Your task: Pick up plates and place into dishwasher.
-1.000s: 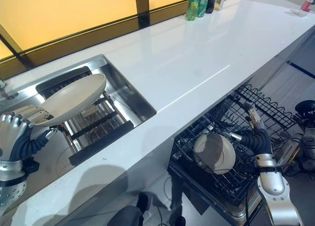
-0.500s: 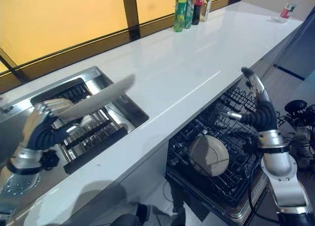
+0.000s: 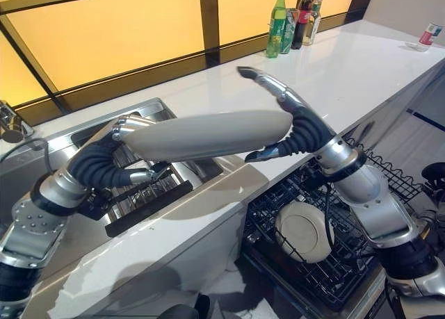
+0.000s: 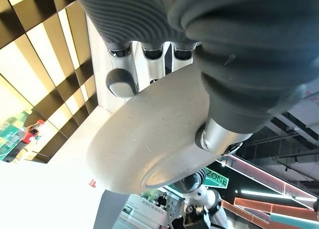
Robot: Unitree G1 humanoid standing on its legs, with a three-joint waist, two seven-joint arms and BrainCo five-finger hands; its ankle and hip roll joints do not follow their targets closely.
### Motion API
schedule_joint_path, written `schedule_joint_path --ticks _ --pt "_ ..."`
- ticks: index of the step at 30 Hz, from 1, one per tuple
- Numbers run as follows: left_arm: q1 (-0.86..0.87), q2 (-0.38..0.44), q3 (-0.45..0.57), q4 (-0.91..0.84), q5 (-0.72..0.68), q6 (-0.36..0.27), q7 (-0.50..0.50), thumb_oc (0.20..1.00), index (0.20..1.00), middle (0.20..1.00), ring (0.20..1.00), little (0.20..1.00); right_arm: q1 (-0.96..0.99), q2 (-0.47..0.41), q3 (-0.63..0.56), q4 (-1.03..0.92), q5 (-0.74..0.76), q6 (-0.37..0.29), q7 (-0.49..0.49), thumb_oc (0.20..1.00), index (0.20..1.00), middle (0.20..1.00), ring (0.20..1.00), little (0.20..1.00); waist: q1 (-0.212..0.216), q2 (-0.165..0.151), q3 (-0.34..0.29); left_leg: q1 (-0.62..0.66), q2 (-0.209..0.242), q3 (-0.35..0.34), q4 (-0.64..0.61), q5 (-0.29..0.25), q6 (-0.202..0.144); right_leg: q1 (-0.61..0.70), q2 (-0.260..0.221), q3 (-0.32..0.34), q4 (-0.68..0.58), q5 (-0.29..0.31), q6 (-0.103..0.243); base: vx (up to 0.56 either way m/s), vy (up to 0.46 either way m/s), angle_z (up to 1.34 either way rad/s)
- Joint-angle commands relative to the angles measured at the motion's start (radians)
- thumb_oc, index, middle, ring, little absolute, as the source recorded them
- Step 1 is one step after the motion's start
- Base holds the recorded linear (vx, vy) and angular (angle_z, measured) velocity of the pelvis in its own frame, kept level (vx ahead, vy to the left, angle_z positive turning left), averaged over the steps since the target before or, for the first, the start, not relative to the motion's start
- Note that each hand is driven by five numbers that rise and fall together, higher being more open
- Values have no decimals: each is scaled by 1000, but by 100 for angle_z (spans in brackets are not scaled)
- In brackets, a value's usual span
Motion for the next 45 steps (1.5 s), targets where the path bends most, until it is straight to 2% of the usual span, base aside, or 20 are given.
schedule_joint_path --ticks 1,8,16,21,23,26,29,33,34,35,36,45 --pt "-53 24 -39 -11 -67 -10 -15 200 200 200 200 200 -55 -37 62 -90 33 -8 61 1000 1000 1000 1000 1000 11 -4 -95 26 39 -4 -52 -1 -31 -73 -8 -2 124 -31 17 0 0 0" --pt "-64 29 -36 2 -67 -11 -18 200 200 200 200 200 -73 -33 136 -106 91 14 203 1000 1000 1000 1000 1000 4 -5 -100 39 41 6 -62 2 -27 -68 -7 5 125 -32 14 0 0 0" --pt "-76 8 -55 12 -50 -5 -16 200 200 200 200 200 -72 20 136 -96 156 -20 163 1000 1000 1000 1000 1000 -1 -4 -94 46 41 8 -59 -2 -22 -68 -5 11 129 -33 11 0 0 0" --pt "-54 -28 -43 26 -57 -2 -20 200 200 200 200 200 -50 111 93 -83 237 -56 140 1000 1000 1000 1000 1000 -2 3 -93 52 38 5 -60 -7 -16 -67 -2 20 128 -35 7 0 0 0" --pt "-46 -50 -39 36 -72 0 -16 200 200 200 200 200 -38 166 70 -81 321 -67 159 1000 1000 1000 1000 1000 -1 7 -93 53 36 1 -59 -10 -15 -67 -2 21 128 -36 7 0 0 0" --pt "-54 -100 -55 64 -69 1 -8 200 200 200 200 200 -29 244 69 -53 349 -68 203 1000 1000 1000 1000 1000 -1 12 -95 55 33 -3 -59 -12 -13 -68 -3 19 128 -36 7 0 0 0" --pt "-68 -130 -88 83 -65 17 2 200 200 200 200 200 -27 272 91 -42 334 -60 215 1000 1000 1000 1000 1000 -5 13 -99 56 35 5 -62 -12 -12 -68 -3 19 124 -35 6 0 0 0" --pt "-80 -151 -122 109 -56 23 16 200 200 200 200 200 -16 281 102 -46 396 -29 274 1000 1000 1000 1000 1000 -19 13 -103 59 38 16 -65 -10 -12 -70 -1 29 121 -32 4 -8 3 -3" --pt "-80 -153 -126 113 -60 21 18 200 200 200 200 200 -12 280 106 -45 402 -25 285 548 548 548 548 548 -22 12 -102 59 38 18 -65 -10 -12 -70 0 32 119 -31 4 -11 3 -4" --pt "-82 -153 -128 111 -60 23 20 200 200 200 200 200 -10 281 111 -44 402 -26 287 219 219 219 219 219 -22 12 -102 59 38 19 -65 -9 -12 -70 1 32 118 -30 3 0 0 0" --pt "-85 -153 -133 111 -60 22 26 200 200 200 200 200 -10 280 118 -43 405 -20 290 200 200 200 200 200 -23 11 -102 59 39 22 -65 -9 -13 -68 1 33 115 -30 3 -22 2 -3" --pt "-96 -156 -146 107 -48 29 47 200 200 200 200 200 -12 280 146 -39 382 30 305 200 200 200 200 200 -28 8 -97 60 45 32 -66 -8 -15 -64 6 38 105 -25 0 -16 6 -3"
